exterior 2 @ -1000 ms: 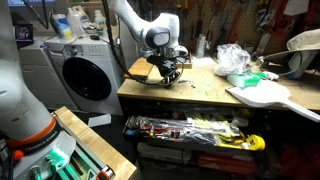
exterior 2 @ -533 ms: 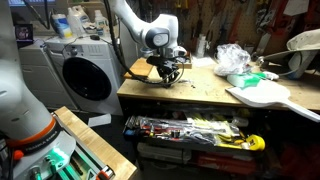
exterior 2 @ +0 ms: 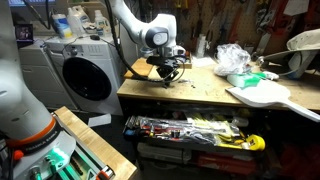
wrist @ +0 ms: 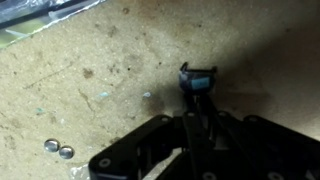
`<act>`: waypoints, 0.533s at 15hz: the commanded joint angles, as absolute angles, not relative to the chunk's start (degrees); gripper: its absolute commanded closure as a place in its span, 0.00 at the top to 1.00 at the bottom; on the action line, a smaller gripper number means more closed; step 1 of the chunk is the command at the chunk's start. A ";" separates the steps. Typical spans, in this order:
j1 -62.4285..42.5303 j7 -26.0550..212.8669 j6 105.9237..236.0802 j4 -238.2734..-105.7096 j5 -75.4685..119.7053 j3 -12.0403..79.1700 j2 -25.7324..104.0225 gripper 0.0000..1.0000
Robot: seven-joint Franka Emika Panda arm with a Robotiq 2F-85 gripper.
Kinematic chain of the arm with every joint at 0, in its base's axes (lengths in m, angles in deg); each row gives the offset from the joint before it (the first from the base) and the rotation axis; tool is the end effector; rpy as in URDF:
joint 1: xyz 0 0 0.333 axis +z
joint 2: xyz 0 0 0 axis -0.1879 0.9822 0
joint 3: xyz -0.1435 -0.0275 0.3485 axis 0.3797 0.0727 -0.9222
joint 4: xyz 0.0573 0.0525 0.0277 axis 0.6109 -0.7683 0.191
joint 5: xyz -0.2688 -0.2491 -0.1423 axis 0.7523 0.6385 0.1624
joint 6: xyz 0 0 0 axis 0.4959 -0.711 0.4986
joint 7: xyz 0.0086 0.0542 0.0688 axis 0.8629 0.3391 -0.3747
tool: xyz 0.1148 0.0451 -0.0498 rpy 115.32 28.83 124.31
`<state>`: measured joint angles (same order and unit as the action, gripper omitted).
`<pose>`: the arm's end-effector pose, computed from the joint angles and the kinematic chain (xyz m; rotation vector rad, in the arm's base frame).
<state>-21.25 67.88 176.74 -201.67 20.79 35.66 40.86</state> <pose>0.5691 -0.1670 0.2916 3.0886 0.1615 -0.0218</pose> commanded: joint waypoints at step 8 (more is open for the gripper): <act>-21.52 67.62 172.85 -194.11 12.04 30.33 40.40 0.02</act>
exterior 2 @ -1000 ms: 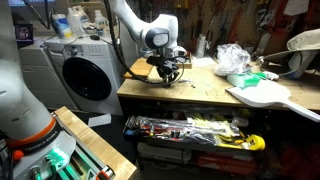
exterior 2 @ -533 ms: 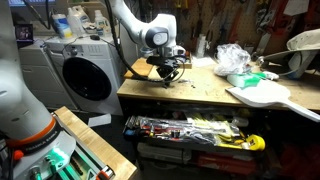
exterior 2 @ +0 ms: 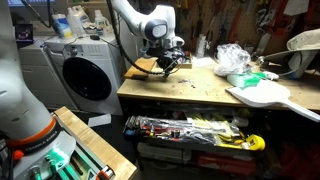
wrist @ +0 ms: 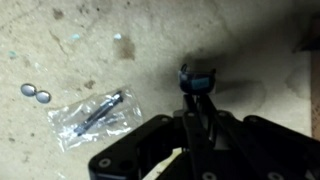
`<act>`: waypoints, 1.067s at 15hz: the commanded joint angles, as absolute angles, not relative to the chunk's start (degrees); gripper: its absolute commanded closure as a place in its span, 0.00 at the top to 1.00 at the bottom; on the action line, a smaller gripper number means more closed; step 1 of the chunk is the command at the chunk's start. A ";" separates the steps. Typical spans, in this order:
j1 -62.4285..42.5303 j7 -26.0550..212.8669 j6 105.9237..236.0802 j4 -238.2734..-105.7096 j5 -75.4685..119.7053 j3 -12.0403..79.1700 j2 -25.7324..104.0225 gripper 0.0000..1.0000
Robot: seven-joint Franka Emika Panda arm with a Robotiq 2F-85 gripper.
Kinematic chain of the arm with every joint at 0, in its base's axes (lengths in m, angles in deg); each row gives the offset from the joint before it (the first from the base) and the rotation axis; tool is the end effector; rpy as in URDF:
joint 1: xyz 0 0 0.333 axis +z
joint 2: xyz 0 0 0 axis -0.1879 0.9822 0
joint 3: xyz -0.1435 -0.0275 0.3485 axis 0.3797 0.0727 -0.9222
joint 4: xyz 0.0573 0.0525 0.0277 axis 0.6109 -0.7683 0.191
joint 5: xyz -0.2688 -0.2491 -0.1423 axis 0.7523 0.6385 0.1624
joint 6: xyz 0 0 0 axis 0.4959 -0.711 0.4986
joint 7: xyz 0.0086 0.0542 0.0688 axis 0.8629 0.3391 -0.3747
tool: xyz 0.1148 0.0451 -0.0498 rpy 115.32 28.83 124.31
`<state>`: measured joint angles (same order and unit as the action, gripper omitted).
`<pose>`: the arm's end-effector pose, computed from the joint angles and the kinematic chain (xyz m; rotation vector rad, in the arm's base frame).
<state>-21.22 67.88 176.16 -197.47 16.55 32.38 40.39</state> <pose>0.6026 -0.1388 0.3249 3.1295 0.1633 0.1166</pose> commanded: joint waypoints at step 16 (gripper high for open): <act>-19.36 93.85 169.70 -174.67 -6.87 28.04 53.75 0.02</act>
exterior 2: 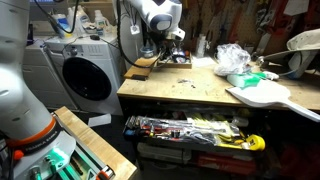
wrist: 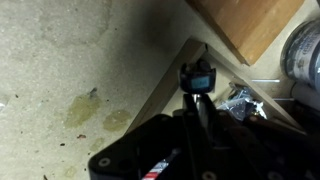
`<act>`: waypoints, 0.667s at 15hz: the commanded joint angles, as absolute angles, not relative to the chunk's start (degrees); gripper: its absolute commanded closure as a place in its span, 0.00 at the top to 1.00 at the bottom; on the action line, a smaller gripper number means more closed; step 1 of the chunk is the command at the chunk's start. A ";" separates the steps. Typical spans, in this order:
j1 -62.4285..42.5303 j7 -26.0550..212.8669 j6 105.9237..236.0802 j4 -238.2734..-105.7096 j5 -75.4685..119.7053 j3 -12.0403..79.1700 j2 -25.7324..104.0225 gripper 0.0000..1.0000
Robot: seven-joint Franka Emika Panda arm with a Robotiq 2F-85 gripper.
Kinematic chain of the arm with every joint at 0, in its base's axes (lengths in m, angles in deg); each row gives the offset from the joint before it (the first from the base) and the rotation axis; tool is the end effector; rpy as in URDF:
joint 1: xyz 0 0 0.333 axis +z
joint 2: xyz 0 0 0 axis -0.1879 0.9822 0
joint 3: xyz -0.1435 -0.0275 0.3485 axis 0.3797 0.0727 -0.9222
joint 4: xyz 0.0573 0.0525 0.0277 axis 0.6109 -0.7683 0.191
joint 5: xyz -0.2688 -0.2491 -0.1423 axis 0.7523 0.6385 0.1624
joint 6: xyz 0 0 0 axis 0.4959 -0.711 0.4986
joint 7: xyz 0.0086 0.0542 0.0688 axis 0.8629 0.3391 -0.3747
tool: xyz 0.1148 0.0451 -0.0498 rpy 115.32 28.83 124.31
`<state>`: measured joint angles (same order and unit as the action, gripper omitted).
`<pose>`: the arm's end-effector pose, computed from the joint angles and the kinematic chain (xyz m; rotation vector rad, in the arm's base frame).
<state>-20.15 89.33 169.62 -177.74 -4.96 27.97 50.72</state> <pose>0.7096 -0.0832 0.3490 -2.7449 0.5848 -0.1980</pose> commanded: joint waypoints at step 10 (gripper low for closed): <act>-17.53 107.74 177.61 -172.13 -10.79 28.05 58.40 0.02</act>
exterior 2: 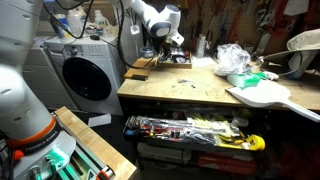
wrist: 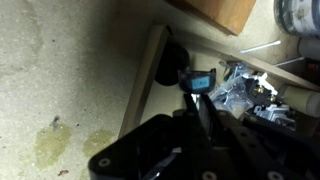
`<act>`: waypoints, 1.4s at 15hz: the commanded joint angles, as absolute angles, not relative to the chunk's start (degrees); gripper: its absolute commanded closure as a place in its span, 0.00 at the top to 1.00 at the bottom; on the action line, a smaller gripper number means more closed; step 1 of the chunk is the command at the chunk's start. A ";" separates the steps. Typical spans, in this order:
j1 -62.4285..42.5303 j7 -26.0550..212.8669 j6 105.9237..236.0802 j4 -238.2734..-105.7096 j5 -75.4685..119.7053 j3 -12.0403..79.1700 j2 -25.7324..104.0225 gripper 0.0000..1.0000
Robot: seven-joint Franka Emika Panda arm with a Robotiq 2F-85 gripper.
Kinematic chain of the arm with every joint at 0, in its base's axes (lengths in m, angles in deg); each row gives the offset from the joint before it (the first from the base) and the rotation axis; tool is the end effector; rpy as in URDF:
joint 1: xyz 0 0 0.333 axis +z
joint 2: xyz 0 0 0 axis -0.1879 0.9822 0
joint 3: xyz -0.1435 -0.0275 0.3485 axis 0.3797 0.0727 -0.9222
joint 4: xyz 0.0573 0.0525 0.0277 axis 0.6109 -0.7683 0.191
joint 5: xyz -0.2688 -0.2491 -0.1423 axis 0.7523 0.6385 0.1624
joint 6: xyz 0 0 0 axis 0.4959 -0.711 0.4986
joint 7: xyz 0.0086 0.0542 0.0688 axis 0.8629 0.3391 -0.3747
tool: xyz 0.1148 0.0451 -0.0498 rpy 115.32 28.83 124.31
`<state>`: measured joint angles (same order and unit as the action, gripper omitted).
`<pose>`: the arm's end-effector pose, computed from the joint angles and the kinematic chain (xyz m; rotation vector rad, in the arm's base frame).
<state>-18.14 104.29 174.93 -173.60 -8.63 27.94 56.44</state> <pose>0.7424 -0.0664 0.3192 -2.5787 0.9598 -0.2077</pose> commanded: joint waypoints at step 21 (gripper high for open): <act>-15.34 109.45 174.15 -175.51 -2.89 29.90 51.08 1.00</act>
<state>-15.38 113.46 179.61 -171.31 -6.80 28.45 56.07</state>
